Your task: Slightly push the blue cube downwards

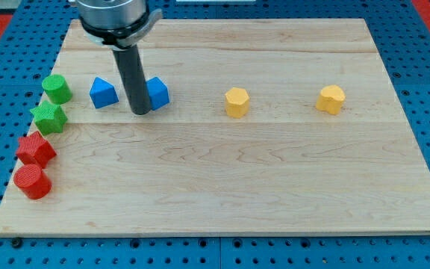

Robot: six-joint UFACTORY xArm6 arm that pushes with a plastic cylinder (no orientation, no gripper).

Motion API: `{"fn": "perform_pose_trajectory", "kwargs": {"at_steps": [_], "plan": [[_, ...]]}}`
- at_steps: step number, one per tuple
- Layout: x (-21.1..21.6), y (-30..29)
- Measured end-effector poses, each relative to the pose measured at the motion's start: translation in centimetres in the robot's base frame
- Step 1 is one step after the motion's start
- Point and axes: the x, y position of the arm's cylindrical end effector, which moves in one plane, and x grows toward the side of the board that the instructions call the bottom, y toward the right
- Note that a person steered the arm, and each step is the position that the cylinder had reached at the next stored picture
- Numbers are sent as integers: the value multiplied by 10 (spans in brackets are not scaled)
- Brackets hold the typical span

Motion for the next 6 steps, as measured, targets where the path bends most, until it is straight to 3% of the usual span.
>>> {"fn": "perform_pose_trajectory", "kwargs": {"at_steps": [2,3,4,5,6], "plan": [[34,6],[26,78],[-40,90],[-78,38],[-51,19]]}}
